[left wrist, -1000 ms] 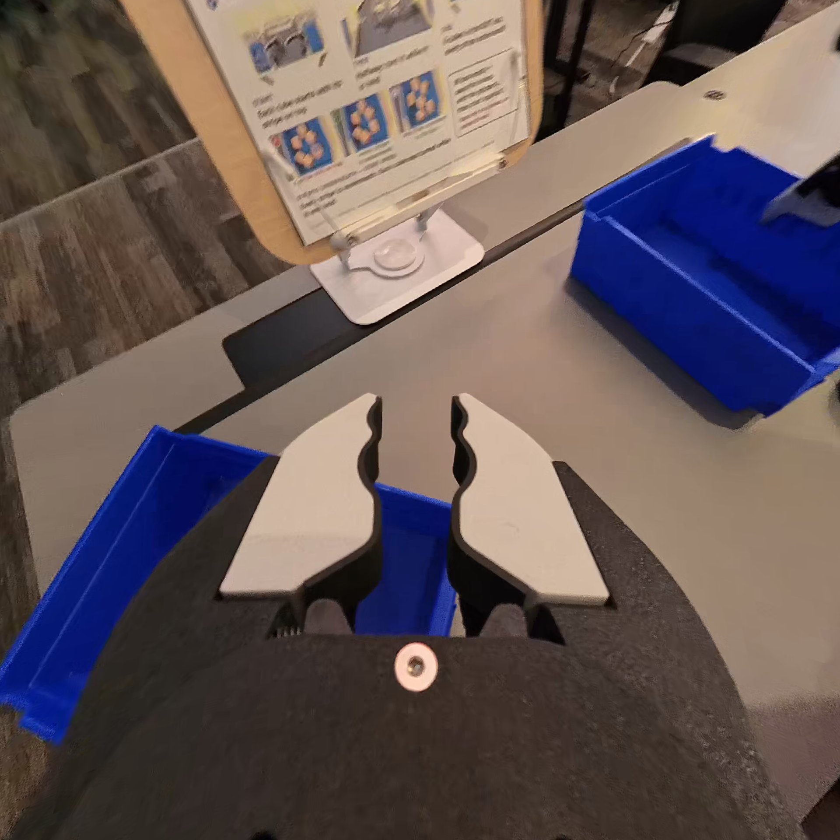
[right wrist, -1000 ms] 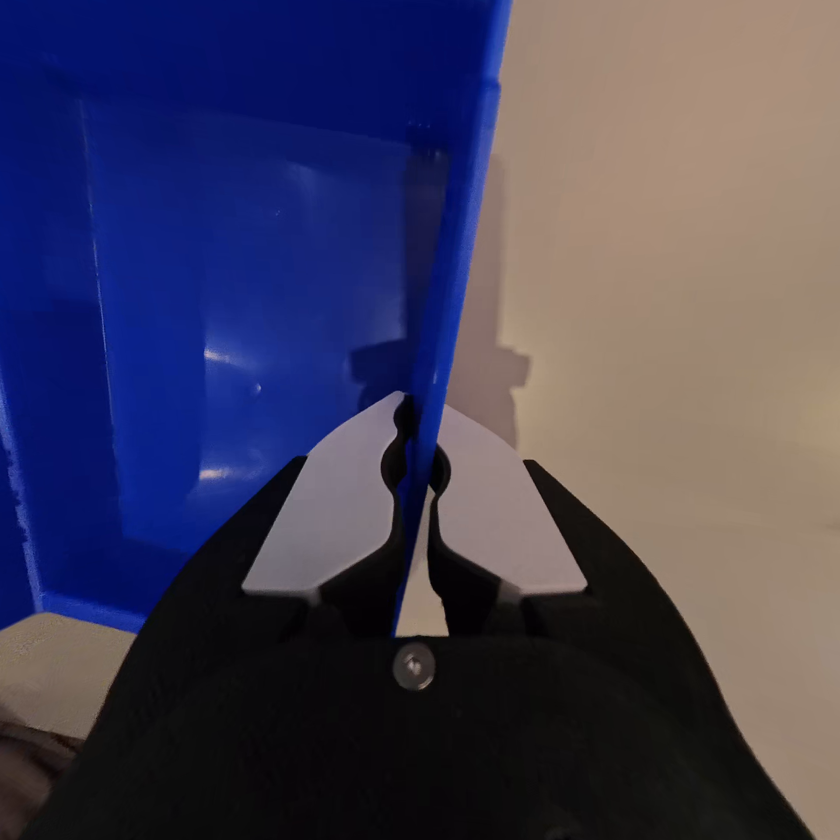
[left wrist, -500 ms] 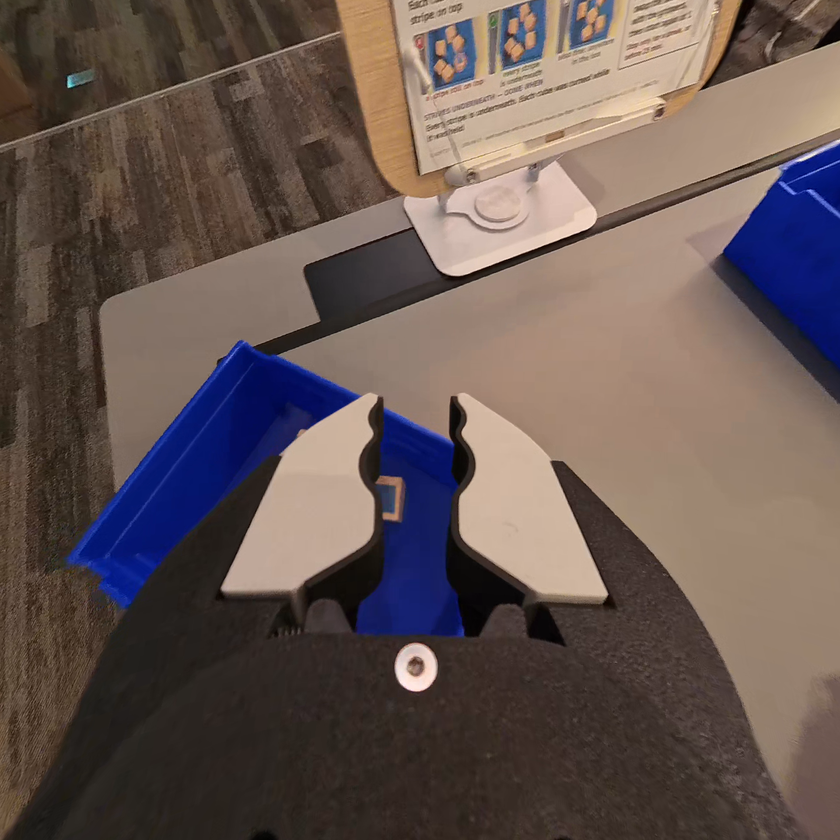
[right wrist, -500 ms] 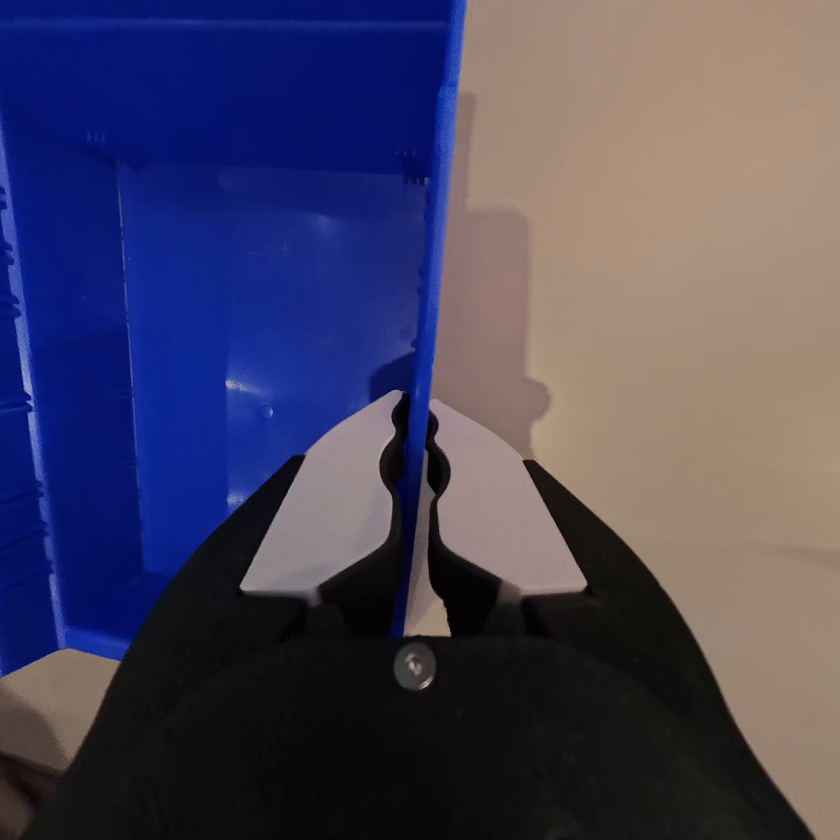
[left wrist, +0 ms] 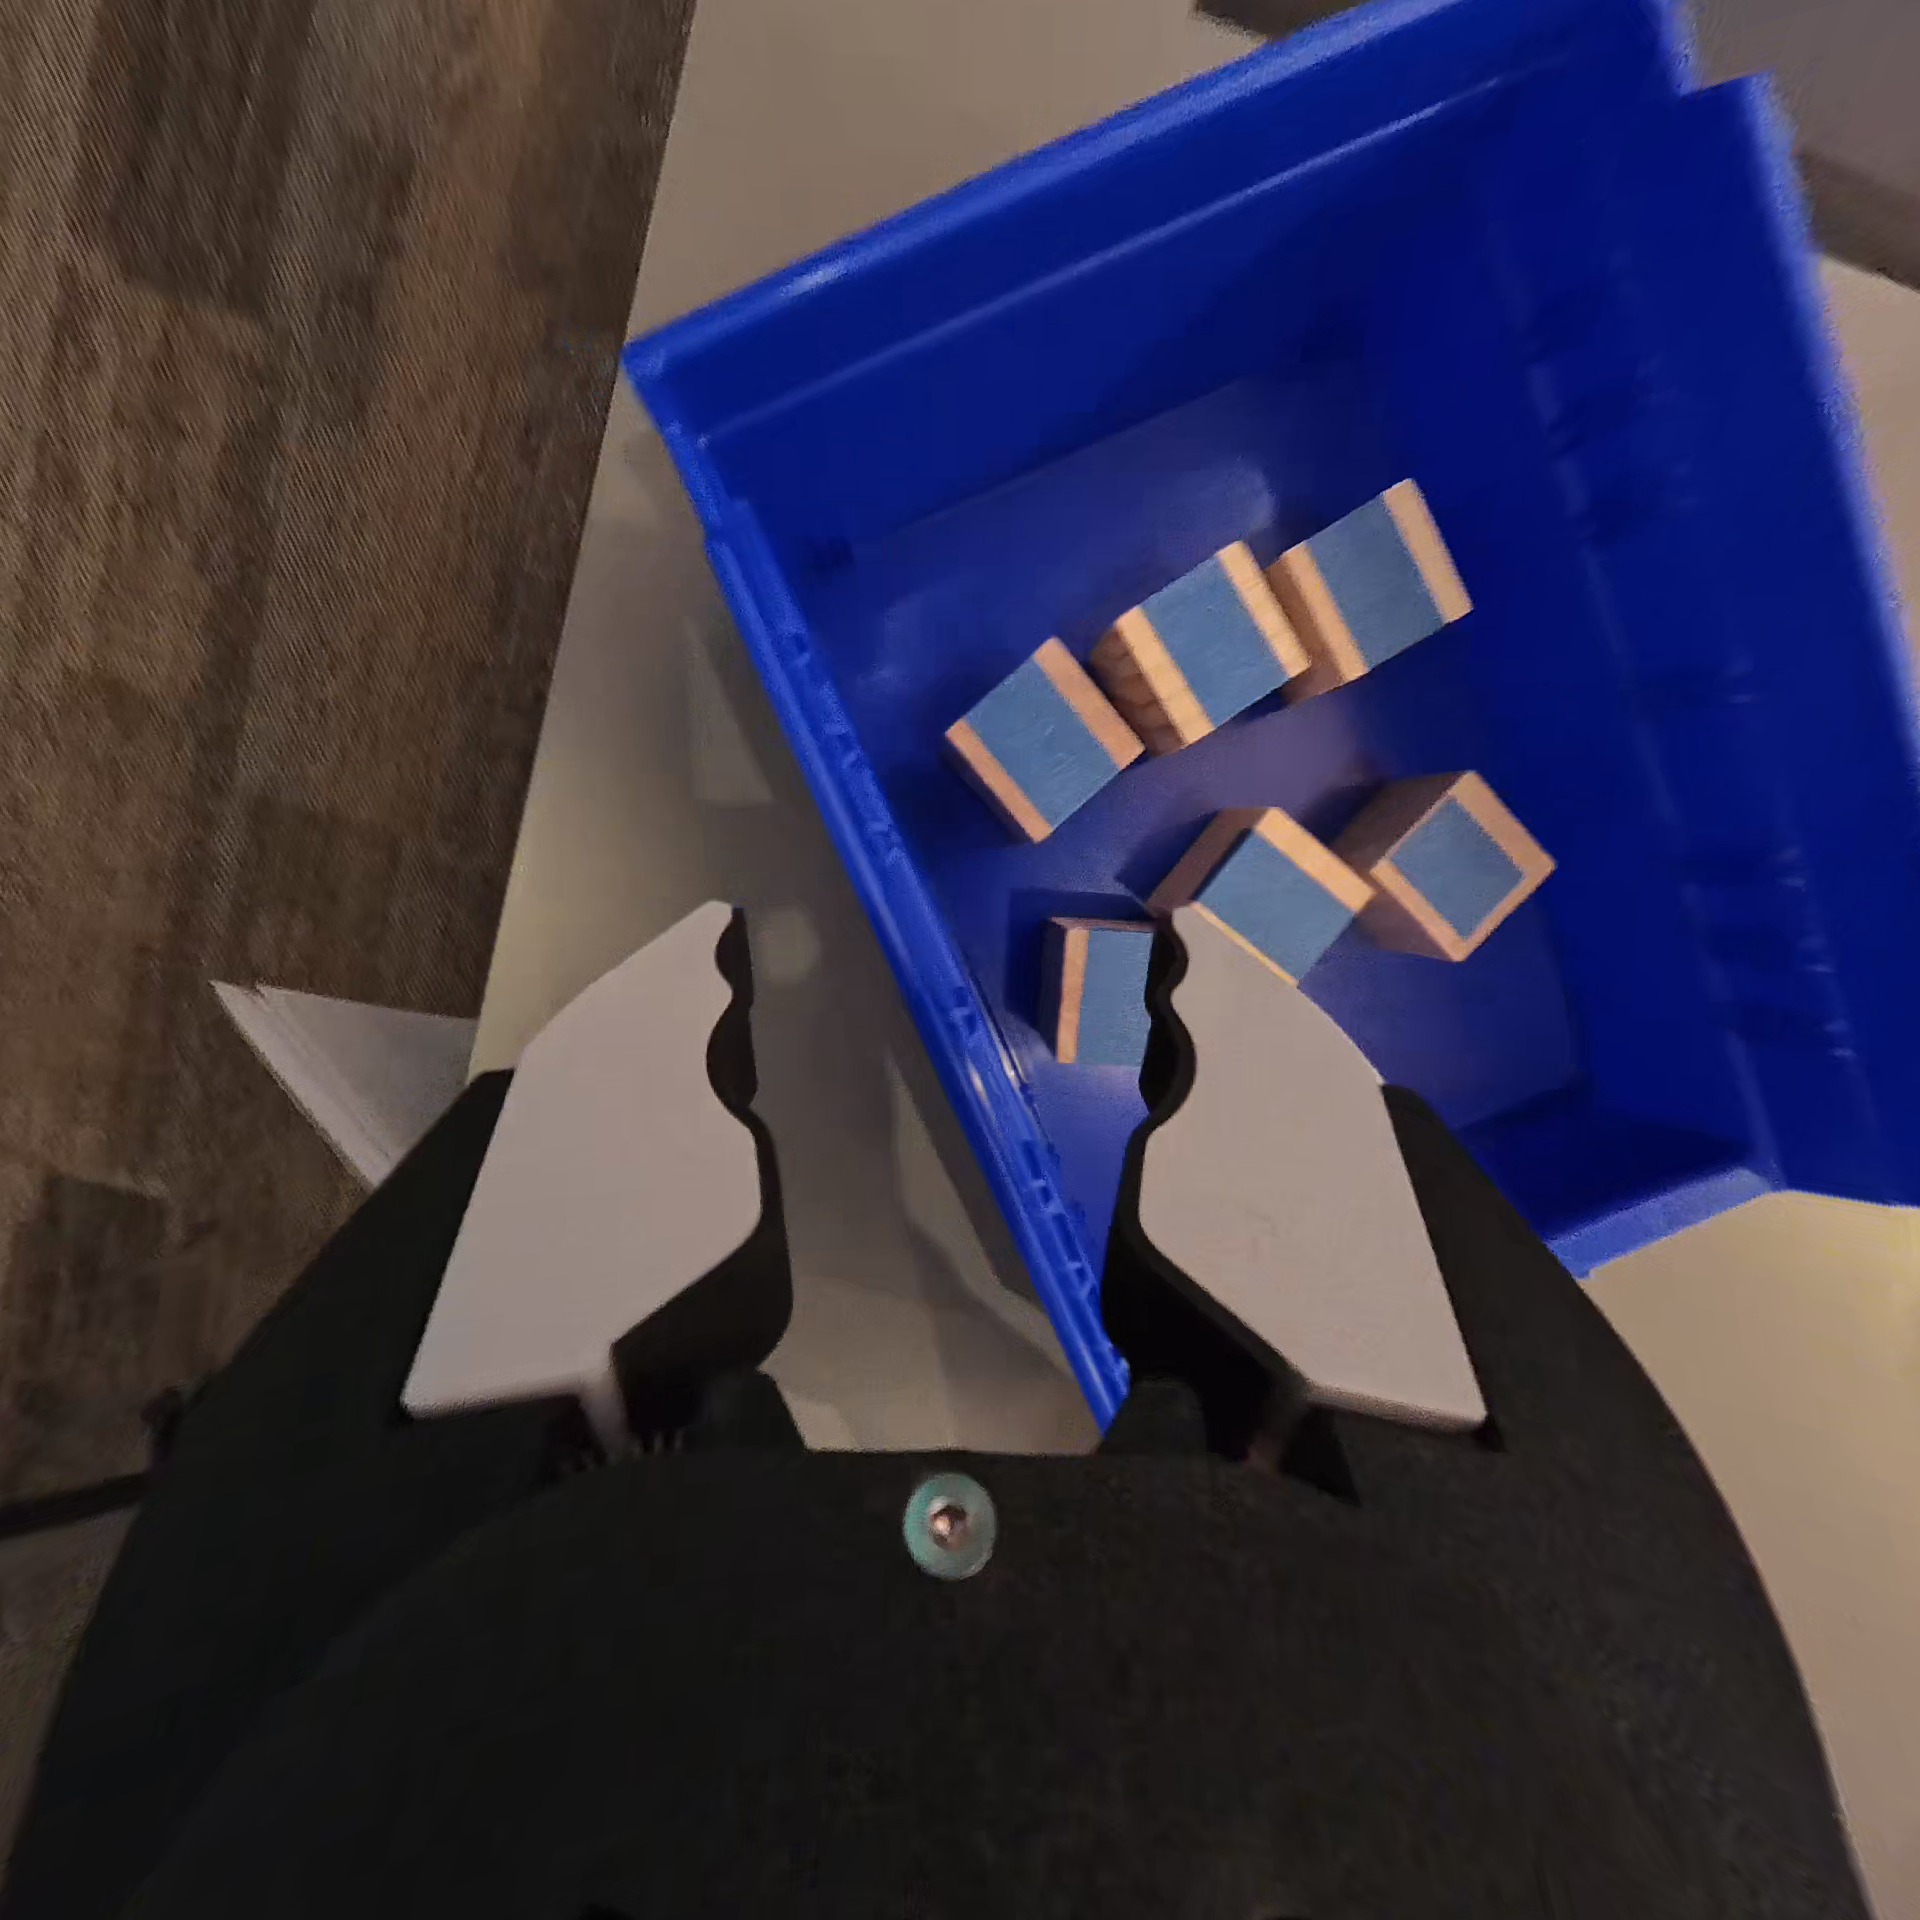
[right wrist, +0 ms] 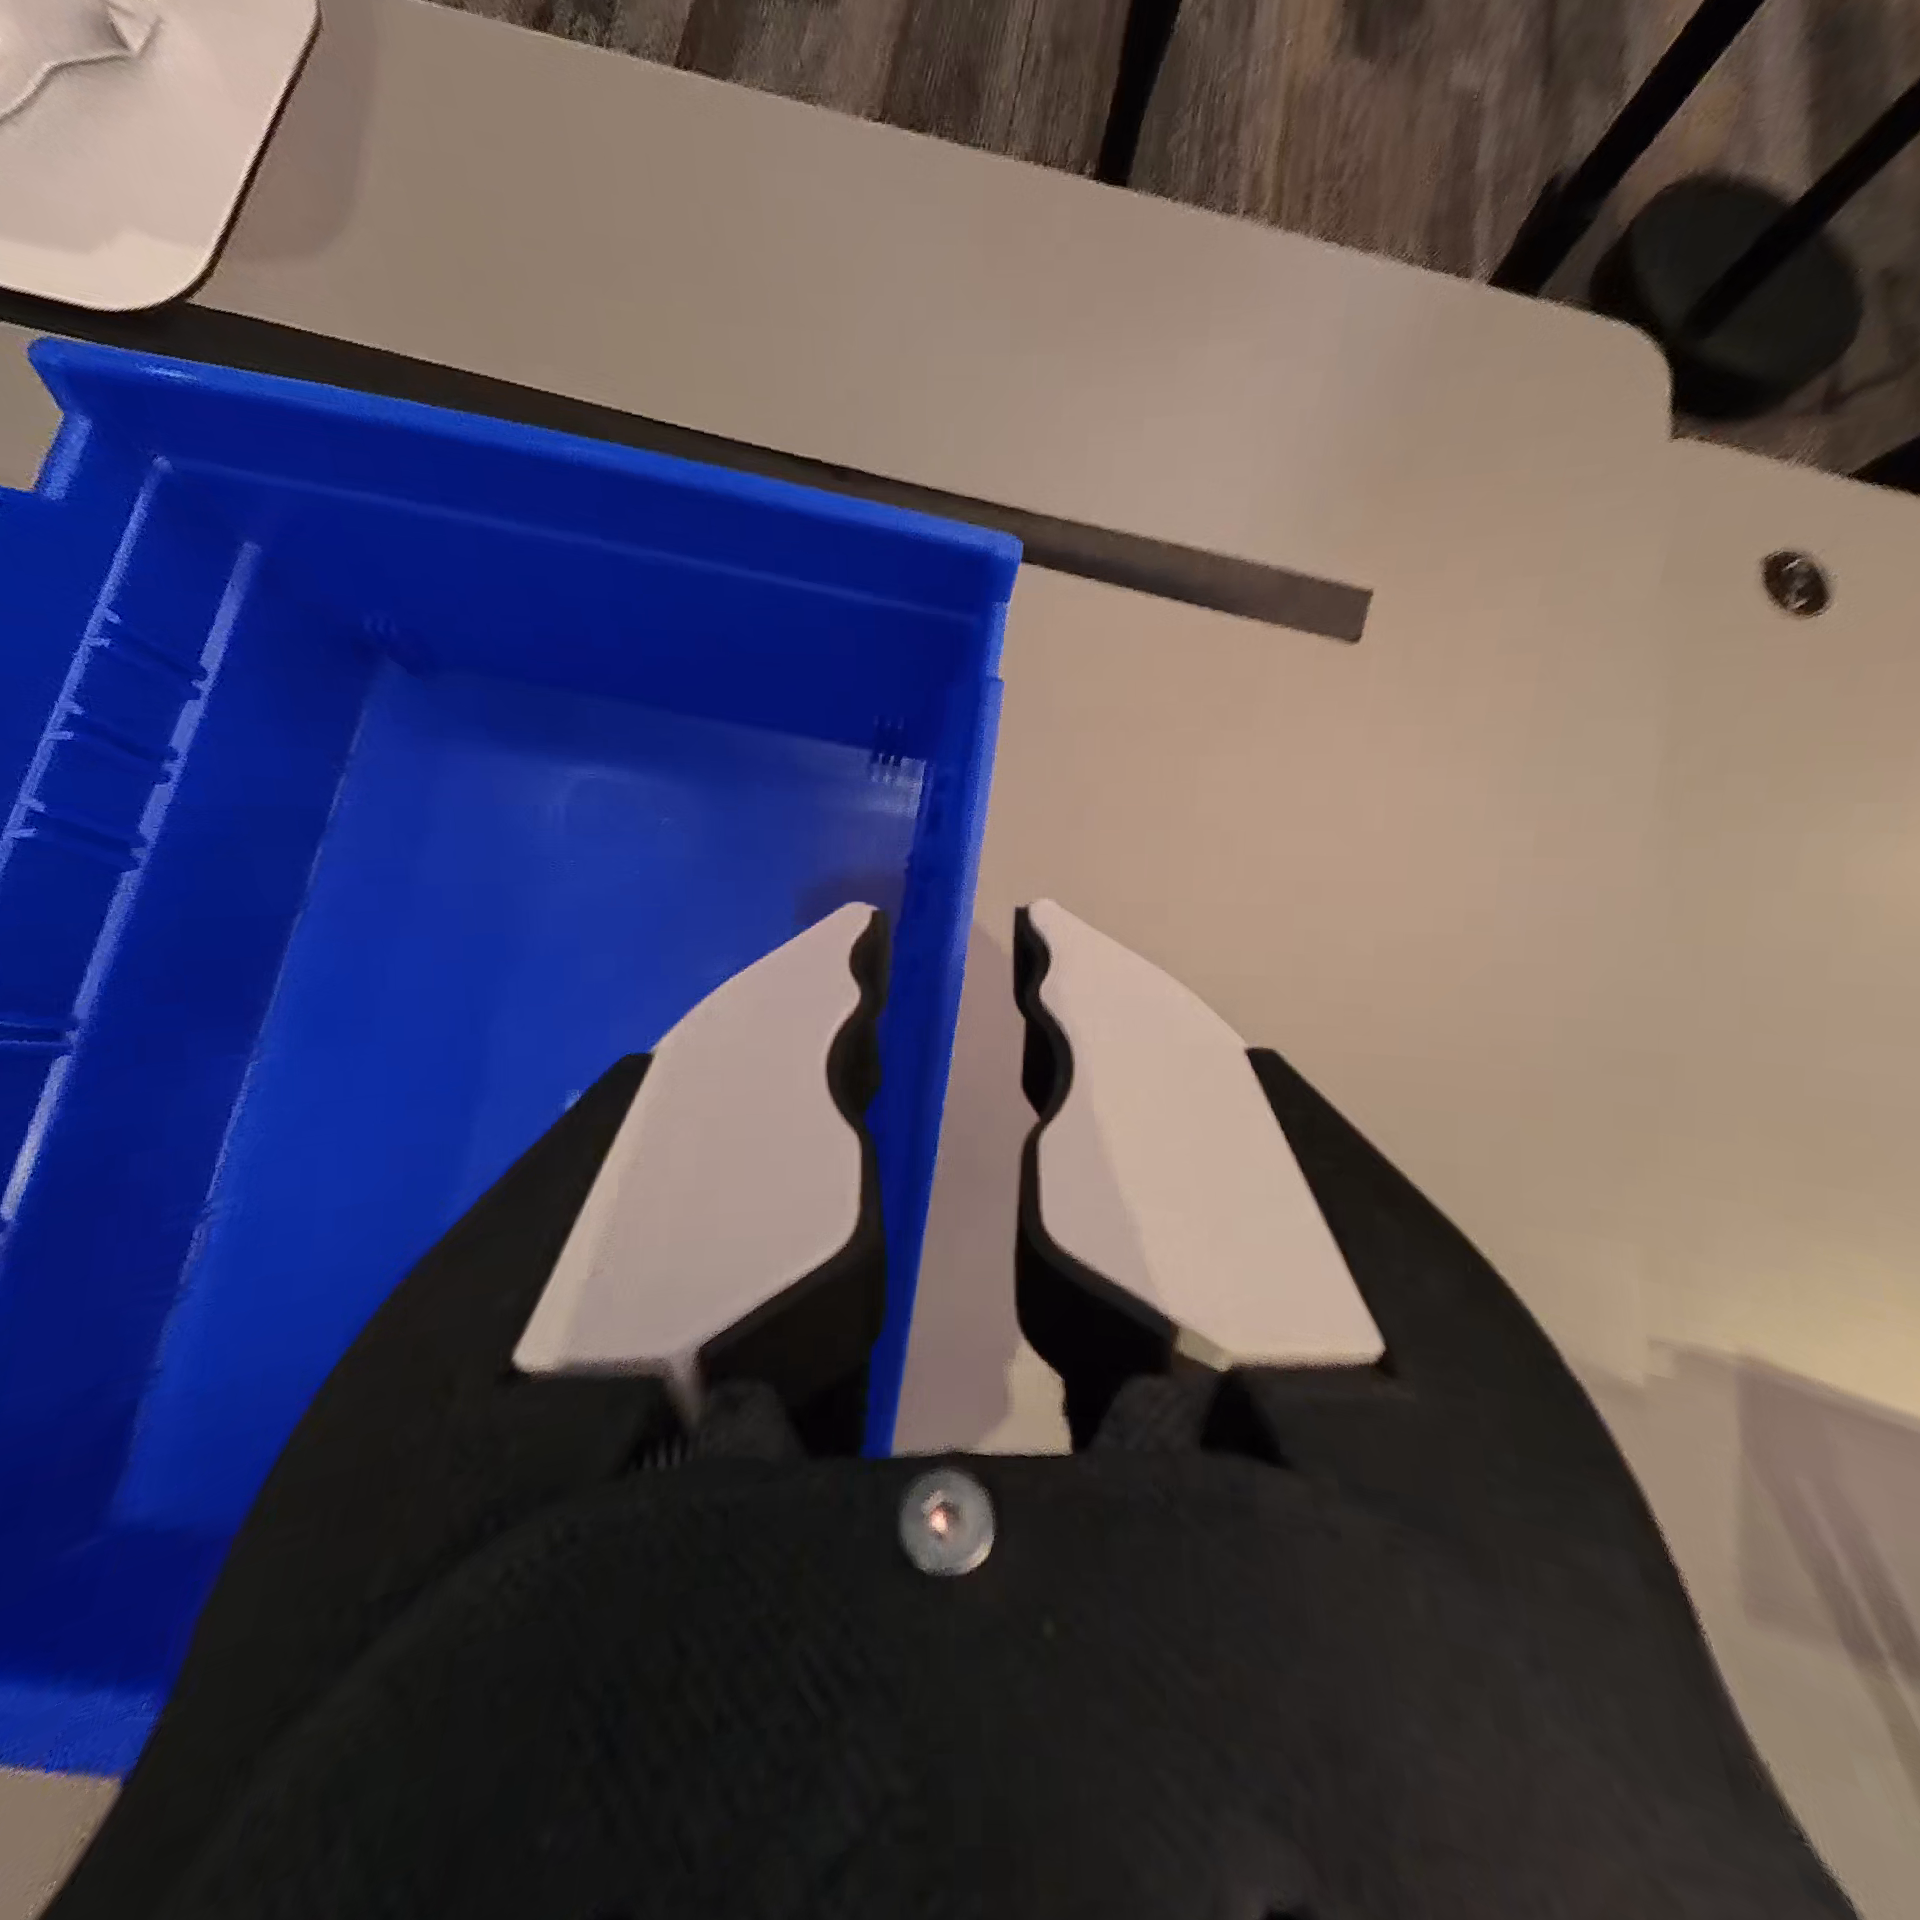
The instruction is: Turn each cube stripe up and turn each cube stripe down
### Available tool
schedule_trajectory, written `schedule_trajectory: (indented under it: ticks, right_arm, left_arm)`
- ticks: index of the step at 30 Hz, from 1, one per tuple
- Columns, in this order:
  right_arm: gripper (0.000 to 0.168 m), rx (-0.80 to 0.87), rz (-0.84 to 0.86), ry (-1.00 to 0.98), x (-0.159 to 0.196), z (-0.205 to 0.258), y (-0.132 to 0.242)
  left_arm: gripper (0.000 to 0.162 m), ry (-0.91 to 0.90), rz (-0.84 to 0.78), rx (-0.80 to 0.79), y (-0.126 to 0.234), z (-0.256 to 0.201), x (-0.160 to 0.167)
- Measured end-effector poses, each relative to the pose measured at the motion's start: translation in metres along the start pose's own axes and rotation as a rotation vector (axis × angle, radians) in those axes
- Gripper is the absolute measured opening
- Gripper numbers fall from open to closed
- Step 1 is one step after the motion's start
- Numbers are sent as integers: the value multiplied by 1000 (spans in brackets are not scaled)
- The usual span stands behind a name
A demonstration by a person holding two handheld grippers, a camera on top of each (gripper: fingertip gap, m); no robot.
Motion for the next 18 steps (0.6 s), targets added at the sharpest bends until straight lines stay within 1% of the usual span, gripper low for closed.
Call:
schedule_trajectory:
  ticks: [3, 6, 7, 9, 10, 11, 13, 15, 18]
  right_arm:
    - [25, 7, -5, 41, -1, 5, 2]
    - [25, 8, 16, 78, 1, 11, -1]
    - [25, -11, 19, 101, 2, 15, -3]
    - [25, -50, 28, 144, 4, 24, -8]
    - [26, -45, 45, 146, 5, 25, -11]
    - [26, -45, 56, 147, 5, 27, -12]
    - [25, -58, 53, 161, 4, 32, -14]
    - [25, -51, 54, 179, 2, 35, -14]
    - [24, -54, 53, 202, 0, 41, -15]
  left_arm:
    - [74, 52, 73, 42, -18, 11, 8]
    - [70, 67, 186, 99, -33, 12, 23]
    - [66, 53, 223, 107, -38, 12, 28]
    - [53, 20, 283, 105, -47, 11, 34]
    - [45, 11, 303, 134, -51, 7, 34]
    - [26, 10, 320, 173, -54, 1, 33]
    - [22, -7, 355, 109, -60, 1, 31]
    - [20, -57, 355, 67, -62, -1, 27]
    - [17, -131, 318, 73, -71, -9, 13]
Point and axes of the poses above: each gripper's, where its closed fingertips meet, y back along the fingers, x out of its underside, z = x × y across the jaws, the point moved 4 cm from there along y, back along the fingers
